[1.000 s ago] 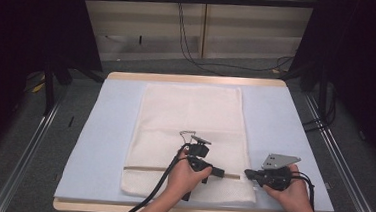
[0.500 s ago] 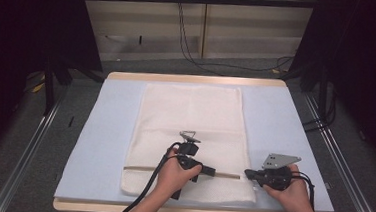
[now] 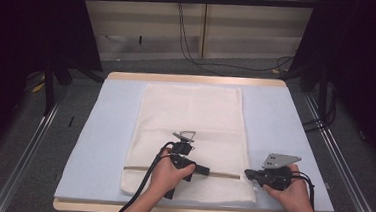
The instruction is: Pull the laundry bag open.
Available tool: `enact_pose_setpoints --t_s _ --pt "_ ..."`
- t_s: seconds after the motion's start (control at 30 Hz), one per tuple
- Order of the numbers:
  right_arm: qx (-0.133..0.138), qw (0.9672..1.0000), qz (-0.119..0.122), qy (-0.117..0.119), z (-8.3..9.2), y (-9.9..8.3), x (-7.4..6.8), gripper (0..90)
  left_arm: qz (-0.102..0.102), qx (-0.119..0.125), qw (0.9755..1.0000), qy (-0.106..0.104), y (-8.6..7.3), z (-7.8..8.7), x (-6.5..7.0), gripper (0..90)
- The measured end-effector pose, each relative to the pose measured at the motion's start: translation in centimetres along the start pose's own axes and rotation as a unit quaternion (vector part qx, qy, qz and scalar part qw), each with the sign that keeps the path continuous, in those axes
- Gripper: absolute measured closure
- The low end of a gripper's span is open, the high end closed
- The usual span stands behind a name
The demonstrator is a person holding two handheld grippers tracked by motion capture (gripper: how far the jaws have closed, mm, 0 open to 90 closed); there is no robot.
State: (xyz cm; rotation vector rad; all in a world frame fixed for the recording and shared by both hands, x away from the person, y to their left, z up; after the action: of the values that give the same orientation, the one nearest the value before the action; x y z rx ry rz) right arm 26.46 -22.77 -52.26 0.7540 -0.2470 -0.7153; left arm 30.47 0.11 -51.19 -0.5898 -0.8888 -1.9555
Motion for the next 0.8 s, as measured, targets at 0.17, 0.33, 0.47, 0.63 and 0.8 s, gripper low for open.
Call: enact_pose_setpoints --t_s 0.17,0.33,0.47,0.63,0.8 --pt "0.001 1.0 0.0 0.0 0.0 0.0 0.0 90.0 -0.003 0.002 1.0 0.007 -0.2 0.8 -0.5 87.4" --pt "0.001 1.0 -0.003 0.0 0.0 0.0 0.0 90.0 -0.007 0.004 0.9999 0.01 -0.4 1.4 -1.0 87.4" --pt "0.001 1.0 -0.003 -0.001 0.0 0.0 0.0 90.0 0.005 0.013 0.9999 0.005 -0.5 1.6 -1.1 87.4" --pt "0.0 1.0 -0.005 -0.001 0.0 0.0 0.0 90.0 0.01 0.018 0.9998 0.002 -0.6 2.2 -1.3 87.4" --pt "0.0 1.0 -0.005 0.001 0.0 0.0 0.0 90.0 0.006 0.016 0.9999 0.002 -0.7 2.9 -1.9 87.3"
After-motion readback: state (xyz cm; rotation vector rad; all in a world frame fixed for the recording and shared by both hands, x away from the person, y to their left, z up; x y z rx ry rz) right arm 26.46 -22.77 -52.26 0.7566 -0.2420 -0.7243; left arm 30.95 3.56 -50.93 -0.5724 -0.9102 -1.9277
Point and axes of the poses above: each handheld gripper's, and its own axes: z roughly backward along the jaws, y roughly out of its top, x roughly to its right, the point moved 6 cm from there along -z, roughly forward along the jaws, and after that the axes turned 3 degrees about -x, right-handed, at the moved point
